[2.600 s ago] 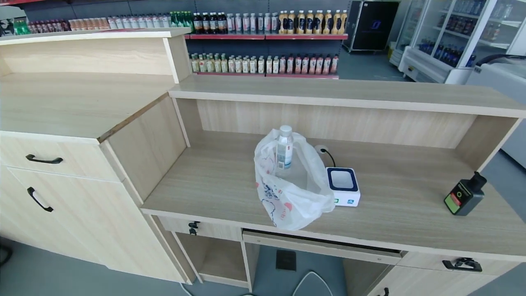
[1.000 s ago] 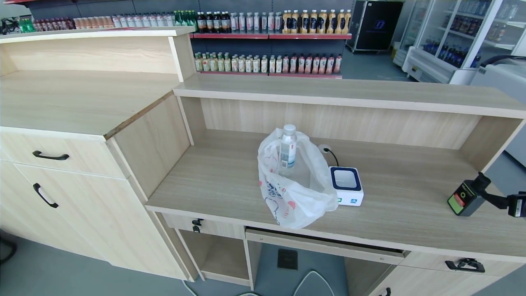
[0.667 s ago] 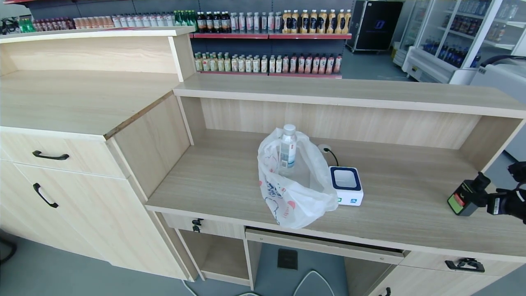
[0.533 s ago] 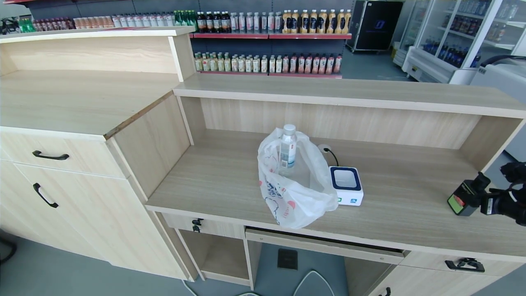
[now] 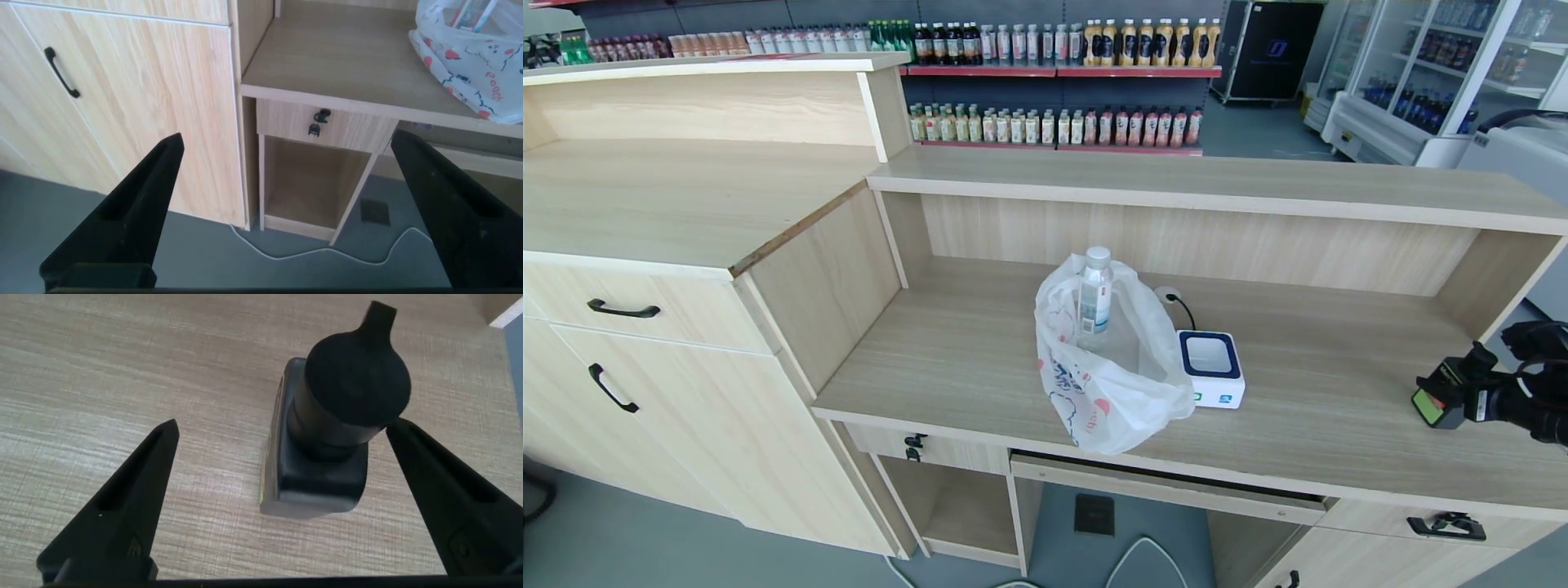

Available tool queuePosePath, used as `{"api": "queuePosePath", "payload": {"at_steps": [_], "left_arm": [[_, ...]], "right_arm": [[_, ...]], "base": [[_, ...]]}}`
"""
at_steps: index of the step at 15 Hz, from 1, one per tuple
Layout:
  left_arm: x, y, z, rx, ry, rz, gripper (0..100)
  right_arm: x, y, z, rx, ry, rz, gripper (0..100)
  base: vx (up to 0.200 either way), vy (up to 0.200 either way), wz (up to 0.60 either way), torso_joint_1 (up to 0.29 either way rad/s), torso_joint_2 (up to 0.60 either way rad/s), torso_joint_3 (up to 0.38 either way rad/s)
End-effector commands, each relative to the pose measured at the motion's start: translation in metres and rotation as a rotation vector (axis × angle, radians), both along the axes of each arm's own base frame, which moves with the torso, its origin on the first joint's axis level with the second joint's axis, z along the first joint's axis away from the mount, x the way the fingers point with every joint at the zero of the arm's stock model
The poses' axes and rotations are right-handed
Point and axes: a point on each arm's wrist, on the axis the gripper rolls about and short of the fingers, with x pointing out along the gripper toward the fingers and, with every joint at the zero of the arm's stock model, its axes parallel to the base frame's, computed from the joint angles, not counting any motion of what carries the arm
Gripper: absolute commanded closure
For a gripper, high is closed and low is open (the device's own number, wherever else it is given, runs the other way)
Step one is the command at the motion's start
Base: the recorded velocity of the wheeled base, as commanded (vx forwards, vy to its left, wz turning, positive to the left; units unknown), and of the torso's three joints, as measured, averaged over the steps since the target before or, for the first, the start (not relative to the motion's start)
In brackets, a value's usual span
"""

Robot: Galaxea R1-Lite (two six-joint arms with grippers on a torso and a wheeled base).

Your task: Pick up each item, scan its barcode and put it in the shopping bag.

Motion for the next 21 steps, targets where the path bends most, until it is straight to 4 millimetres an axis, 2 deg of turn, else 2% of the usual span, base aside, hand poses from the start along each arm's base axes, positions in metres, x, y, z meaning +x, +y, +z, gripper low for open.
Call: {"api": "queuePosePath", "payload": {"at_steps": [1, 9, 18, 19, 21], "left_arm": [[0.0, 0.0, 0.0, 0.0, 0.0, 0.001, 0], [0.0, 0.0, 0.0, 0.0, 0.0, 0.001, 0], [0.0, 0.0, 0.0, 0.0, 0.0, 0.001, 0], [0.0, 0.0, 0.0, 0.0, 0.0, 0.001, 0], [0.0, 0.0, 0.0, 0.0, 0.0, 0.001, 0]], "right_arm": [[0.005, -0.001, -0.009, 0.007, 0.01, 0.007, 0], [0.026, 0.0, -0.022, -0.003, -0.002, 0.036, 0], [0.034, 0.004, -0.031, -0.006, 0.002, 0.055, 0], [0.034, 0.004, -0.031, -0.01, -0.001, 0.056, 100], [0.035, 0.003, -0.029, -0.02, -0.016, 0.056, 100]], "base": [[0.0, 0.0, 0.0, 0.0, 0.0, 0.0], [0.0, 0.0, 0.0, 0.0, 0.0, 0.0], [0.0, 0.0, 0.0, 0.0, 0.0, 0.0], [0.0, 0.0, 0.0, 0.0, 0.0, 0.0], [0.0, 0.0, 0.0, 0.0, 0.0, 0.0]]}}
